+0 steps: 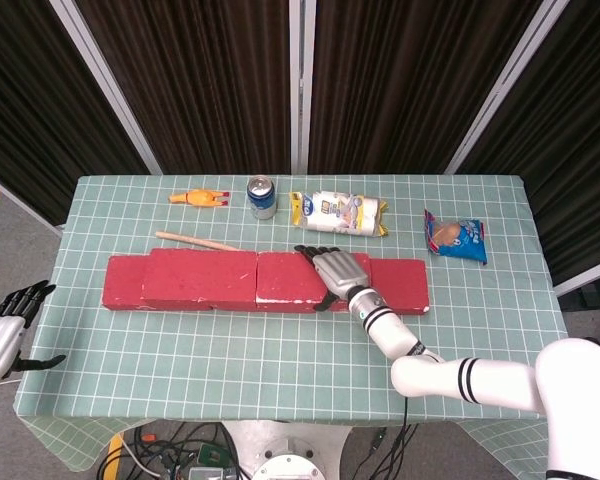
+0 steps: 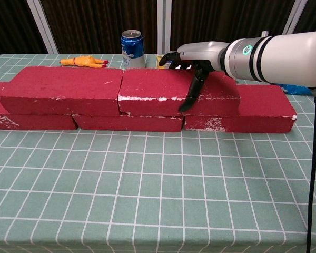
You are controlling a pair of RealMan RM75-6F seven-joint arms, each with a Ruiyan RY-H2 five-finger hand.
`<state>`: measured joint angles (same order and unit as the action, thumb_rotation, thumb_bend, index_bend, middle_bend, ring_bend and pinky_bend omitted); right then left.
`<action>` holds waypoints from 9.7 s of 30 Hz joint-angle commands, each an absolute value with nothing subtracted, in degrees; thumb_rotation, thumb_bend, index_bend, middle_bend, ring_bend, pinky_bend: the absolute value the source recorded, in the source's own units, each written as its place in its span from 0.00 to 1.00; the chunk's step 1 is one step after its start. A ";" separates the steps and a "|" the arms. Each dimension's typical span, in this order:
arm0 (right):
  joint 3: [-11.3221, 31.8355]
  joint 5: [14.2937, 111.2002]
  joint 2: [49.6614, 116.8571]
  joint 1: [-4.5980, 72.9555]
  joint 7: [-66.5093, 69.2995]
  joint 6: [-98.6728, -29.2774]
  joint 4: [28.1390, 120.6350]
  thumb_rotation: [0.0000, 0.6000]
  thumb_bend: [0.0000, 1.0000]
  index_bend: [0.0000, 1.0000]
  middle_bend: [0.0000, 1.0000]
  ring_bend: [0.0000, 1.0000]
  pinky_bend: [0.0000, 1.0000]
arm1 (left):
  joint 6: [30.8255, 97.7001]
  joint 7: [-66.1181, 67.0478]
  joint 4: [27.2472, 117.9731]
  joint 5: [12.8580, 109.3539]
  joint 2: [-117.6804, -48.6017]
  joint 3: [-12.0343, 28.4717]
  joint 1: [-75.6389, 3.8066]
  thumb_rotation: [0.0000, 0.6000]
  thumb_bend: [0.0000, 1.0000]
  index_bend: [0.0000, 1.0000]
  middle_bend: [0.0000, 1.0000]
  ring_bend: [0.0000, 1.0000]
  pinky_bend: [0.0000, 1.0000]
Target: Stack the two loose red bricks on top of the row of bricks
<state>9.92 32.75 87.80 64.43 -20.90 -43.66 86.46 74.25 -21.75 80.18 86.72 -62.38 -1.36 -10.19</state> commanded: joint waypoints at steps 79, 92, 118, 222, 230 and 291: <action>13.52 44.43 79.29 58.02 -11.51 -46.71 95.06 1.00 0.00 0.00 0.00 0.00 0.00 | 73.13 -19.85 81.84 84.68 -62.04 1.02 -11.93 1.00 0.00 0.01 0.00 0.00 0.00; 11.54 45.06 72.37 53.18 -10.78 -48.56 94.19 1.00 0.03 0.00 0.00 0.00 0.00 | 64.92 -14.11 79.74 78.44 -65.94 6.54 -19.33 1.00 0.00 0.01 0.00 0.00 0.00; 9.38 46.90 79.48 50.17 -7.55 -42.60 79.14 1.00 0.11 0.00 0.00 0.00 0.00 | 54.29 -9.12 70.92 71.77 -75.76 9.13 -27.83 1.00 0.00 0.01 0.00 0.00 0.00; 10.96 47.74 80.85 49.76 -8.86 -42.24 81.15 1.00 0.11 0.00 0.00 0.00 0.00 | 50.60 -7.05 69.49 67.85 -79.12 9.48 -32.46 1.00 0.00 0.01 0.00 0.00 0.00; 11.40 47.44 81.12 50.18 -9.31 -42.35 80.06 1.00 0.12 0.00 0.00 0.00 0.00 | 51.01 -6.59 69.83 67.56 -78.62 9.51 -32.11 1.00 0.00 0.01 0.00 0.00 0.00; -5.19 77.36 61.16 19.90 -8.35 -78.84 98.55 1.00 0.07 0.00 0.00 0.00 0.00 | 79.75 8.69 94.27 76.87 -62.57 -1.07 -10.22 1.00 0.00 0.01 0.00 0.00 0.00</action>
<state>-3.34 75.10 61.35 22.26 -9.71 -76.68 99.55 78.21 7.67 93.18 75.83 -62.91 -0.02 -11.71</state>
